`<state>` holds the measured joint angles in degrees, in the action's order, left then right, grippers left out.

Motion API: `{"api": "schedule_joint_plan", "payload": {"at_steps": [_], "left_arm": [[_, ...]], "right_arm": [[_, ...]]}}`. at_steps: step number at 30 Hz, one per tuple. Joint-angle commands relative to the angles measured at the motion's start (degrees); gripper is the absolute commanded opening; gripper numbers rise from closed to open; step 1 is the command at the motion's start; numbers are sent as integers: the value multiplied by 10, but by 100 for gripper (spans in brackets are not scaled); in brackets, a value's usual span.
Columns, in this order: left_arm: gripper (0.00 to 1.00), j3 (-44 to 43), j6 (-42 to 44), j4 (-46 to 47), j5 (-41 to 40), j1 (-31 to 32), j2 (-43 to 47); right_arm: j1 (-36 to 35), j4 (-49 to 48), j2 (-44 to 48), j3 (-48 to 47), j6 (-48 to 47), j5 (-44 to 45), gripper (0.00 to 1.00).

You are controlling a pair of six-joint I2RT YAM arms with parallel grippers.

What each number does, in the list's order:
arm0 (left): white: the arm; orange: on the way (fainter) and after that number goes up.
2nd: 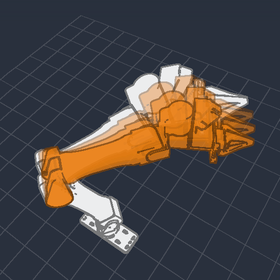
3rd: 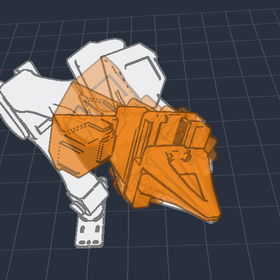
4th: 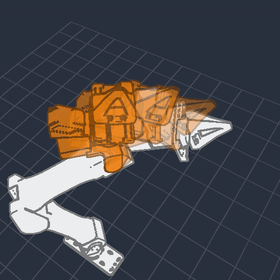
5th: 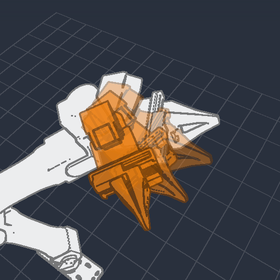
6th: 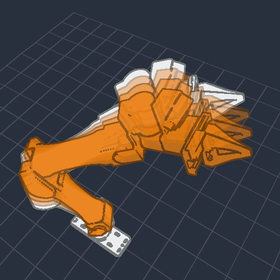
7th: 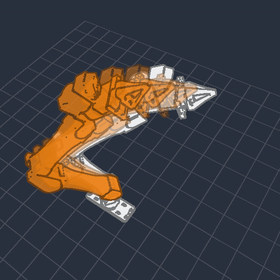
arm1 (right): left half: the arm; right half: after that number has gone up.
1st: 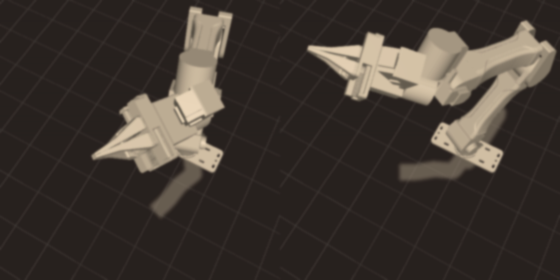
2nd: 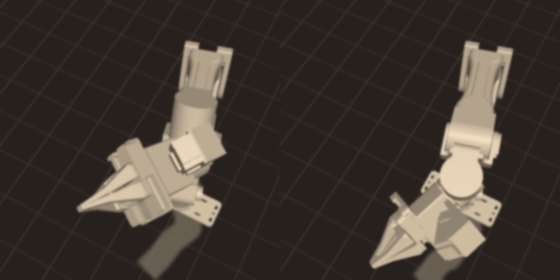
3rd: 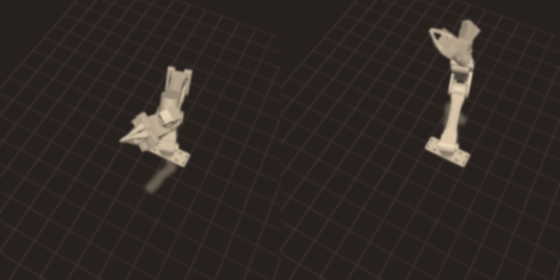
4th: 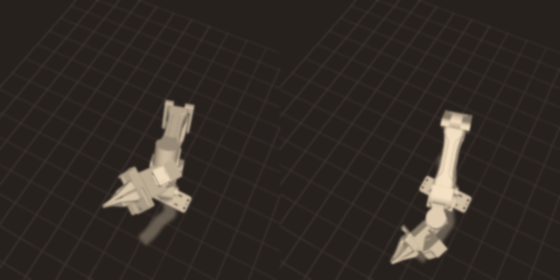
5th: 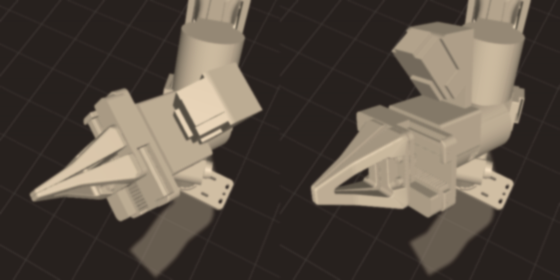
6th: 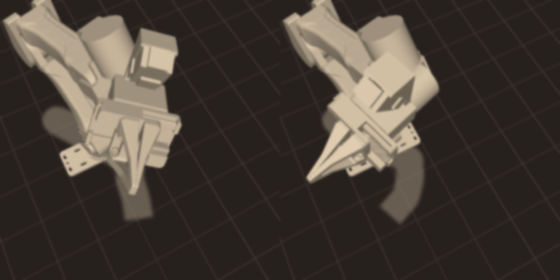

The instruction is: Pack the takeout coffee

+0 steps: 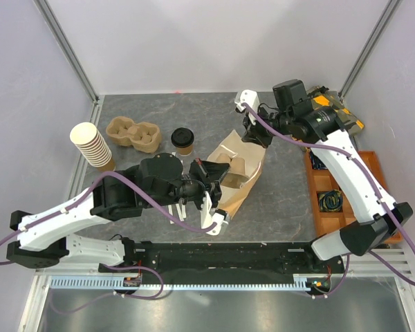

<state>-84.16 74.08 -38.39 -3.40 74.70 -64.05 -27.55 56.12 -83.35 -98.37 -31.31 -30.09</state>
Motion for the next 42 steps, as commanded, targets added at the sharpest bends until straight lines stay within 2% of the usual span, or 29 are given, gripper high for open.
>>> {"api": "schedule_joint_plan", "payload": {"at_steps": [1, 6, 14, 26, 36, 42], "left_arm": [[2, -26, 52, -5, -28, 13, -9], [2, -30, 97, -5, -38, 21, -16], [2, -1, 92, -10, -29, 24, -24], [2, 19, -45, -25, -26, -2, -19], [2, 38, -114, -37, 22, -27, -12], [2, 2, -110, -35, 48, -21, -25]], "right_arm": [[-3, -7, -9, -29, 27, 50, 0], [-12, 0, -19, -39, 35, 63, 0], [-21, 7, -20, -52, 38, 42, 0], [-27, -27, 36, 2, -33, -30, 0], [-29, -37, 57, 24, -107, -95, 0], [-36, -45, 34, 13, -70, -54, 0]]}}
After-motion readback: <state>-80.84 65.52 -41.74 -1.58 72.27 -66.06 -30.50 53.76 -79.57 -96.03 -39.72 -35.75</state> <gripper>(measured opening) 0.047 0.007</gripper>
